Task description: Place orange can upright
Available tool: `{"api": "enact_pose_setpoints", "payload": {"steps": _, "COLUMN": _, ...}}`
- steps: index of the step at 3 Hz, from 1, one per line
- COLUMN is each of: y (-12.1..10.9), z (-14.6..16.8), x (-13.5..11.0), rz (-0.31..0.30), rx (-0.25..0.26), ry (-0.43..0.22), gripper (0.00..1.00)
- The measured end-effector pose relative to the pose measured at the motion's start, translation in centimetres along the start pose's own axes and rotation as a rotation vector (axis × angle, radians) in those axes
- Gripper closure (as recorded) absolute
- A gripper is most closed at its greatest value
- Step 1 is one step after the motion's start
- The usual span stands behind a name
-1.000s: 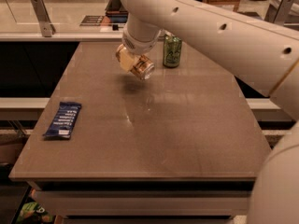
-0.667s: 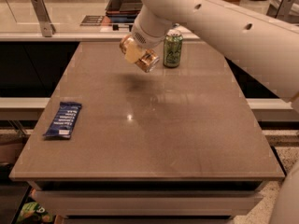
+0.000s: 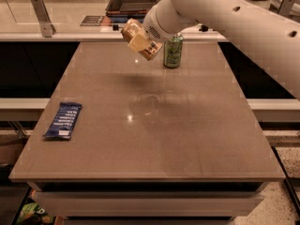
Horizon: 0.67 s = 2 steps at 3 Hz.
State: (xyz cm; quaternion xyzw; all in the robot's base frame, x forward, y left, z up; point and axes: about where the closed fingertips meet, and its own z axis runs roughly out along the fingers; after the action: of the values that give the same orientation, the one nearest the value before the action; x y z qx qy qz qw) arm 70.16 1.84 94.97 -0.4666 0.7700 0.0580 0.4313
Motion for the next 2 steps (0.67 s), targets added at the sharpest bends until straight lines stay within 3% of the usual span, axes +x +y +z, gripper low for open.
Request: {"api": "enact_pose_setpoints", "payload": {"steps": 2, "y": 1.9, "z": -0.4, "x": -2.7, "rz": -0.077, "rx": -0.034, "ry": -0.16, "gripper": 1.0}}
